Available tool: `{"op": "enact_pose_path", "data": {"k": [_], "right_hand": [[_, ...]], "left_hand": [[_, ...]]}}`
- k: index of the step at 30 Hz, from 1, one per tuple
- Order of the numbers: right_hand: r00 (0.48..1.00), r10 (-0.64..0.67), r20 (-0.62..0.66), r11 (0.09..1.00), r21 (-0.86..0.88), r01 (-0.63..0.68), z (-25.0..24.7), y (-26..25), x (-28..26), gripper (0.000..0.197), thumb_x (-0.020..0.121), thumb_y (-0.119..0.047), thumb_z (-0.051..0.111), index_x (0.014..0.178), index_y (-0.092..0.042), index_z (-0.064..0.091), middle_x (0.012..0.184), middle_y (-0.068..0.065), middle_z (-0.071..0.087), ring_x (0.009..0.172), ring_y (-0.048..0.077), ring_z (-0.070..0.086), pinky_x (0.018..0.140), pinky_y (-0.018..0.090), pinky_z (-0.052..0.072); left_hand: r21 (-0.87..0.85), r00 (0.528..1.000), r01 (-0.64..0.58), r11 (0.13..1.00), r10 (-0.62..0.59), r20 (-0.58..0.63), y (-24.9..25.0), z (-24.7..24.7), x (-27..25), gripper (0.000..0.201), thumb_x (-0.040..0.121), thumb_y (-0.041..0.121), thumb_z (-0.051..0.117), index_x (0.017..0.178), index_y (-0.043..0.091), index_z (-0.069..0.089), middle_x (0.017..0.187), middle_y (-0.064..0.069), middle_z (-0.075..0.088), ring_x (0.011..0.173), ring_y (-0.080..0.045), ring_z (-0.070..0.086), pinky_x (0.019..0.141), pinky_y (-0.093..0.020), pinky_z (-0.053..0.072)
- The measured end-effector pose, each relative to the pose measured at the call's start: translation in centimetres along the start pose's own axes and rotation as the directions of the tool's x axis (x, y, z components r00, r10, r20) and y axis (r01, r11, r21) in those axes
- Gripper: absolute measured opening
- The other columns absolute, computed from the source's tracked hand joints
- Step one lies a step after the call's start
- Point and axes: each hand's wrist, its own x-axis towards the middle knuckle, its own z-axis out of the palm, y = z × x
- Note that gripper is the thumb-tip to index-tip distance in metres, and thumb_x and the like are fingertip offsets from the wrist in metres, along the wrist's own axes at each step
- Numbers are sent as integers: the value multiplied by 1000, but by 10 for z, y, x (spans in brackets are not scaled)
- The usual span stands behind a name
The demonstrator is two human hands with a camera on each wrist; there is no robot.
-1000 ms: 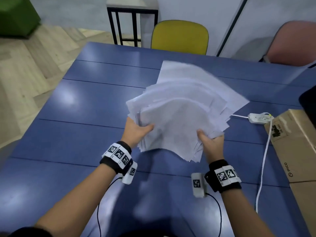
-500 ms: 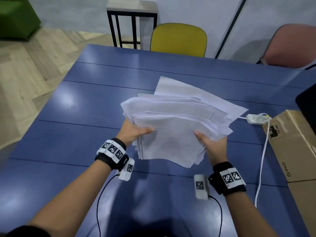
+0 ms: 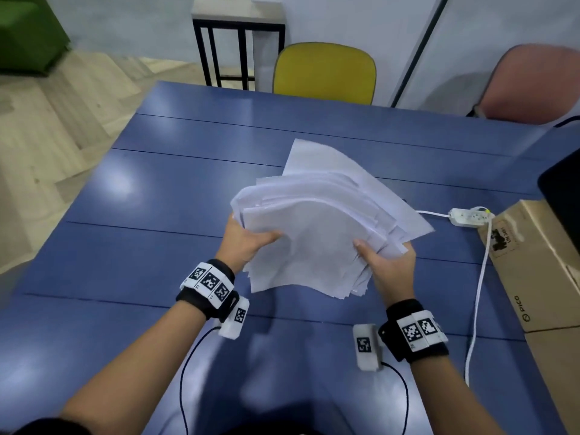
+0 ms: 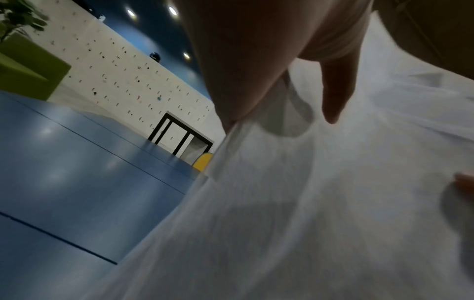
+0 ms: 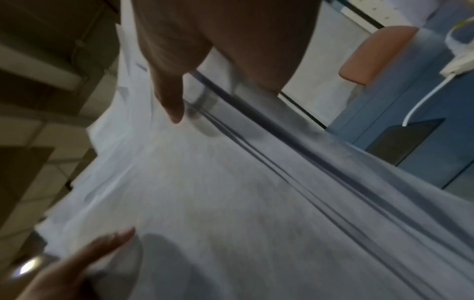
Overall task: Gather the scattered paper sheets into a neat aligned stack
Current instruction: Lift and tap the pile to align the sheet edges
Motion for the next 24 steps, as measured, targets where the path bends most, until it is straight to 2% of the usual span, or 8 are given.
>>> {"op": "enact_pose_path", "data": {"k": [4,7,9,12,15,19,21,24], "right_hand": [[998,-7,62,1000,-23,8,-13,-1,8,32,71,13,74,102,14,65,81,-15,75,78,1,70,70,15,53],[988,49,147,998,-46,-42,-12,-2,7,36,68,16,75,98,-2,67,82,-13,76,79,4,72,69,18,55],[982,42,184,998,-45,-34,-12,-1,8,39,67,18,75,97,-6,67,81,-14,76,79,4,72,69,17,55],[979,46,199,999,-15,-43,-14,-1,10,42,65,17,76,100,-4,67,86,-6,77,83,12,73,72,24,57],[968,69,239,997,-57,-57,-12,3,6,39,66,20,74,93,-7,68,80,-12,76,79,5,73,70,18,55],[980,102,169,993,-71,-91,-16,9,4,39,65,13,80,101,6,66,83,-3,77,79,13,74,68,24,56],[977,158,140,984,-101,-145,-10,17,0,37,66,11,80,98,-4,68,84,-5,77,81,10,73,71,24,57],[982,187,4,980,-69,-186,7,28,-1,47,65,-9,88,106,-7,65,101,6,74,95,18,70,89,37,57]], "left_hand": [[-57,988,39,998,-30,154,6,-18,6,66,64,-1,79,124,-2,52,108,-3,71,102,-19,68,82,-29,55],[16,970,81,997,-83,230,5,-18,5,69,58,3,83,121,5,55,104,5,74,99,-12,69,80,-22,54],[4,967,88,996,-86,239,4,-19,8,68,59,-2,81,121,6,55,104,5,74,100,-12,68,80,-23,54],[-10,962,103,995,-97,254,5,-25,11,67,52,15,90,113,15,62,106,2,73,102,-17,68,83,-27,54],[32,953,128,991,-132,274,1,-22,10,64,53,13,86,111,19,63,108,1,73,104,-18,68,84,-28,54],[26,956,135,991,-137,258,-2,-31,13,57,59,4,83,110,19,65,109,-3,72,103,-20,67,86,-30,55],[156,931,138,978,-182,318,-8,-26,11,59,63,-4,82,114,17,63,112,-4,71,105,-17,67,91,-31,53],[147,971,128,981,-154,181,-11,-5,5,48,69,-9,78,112,5,63,103,-3,72,94,-11,70,85,-28,54]]}}
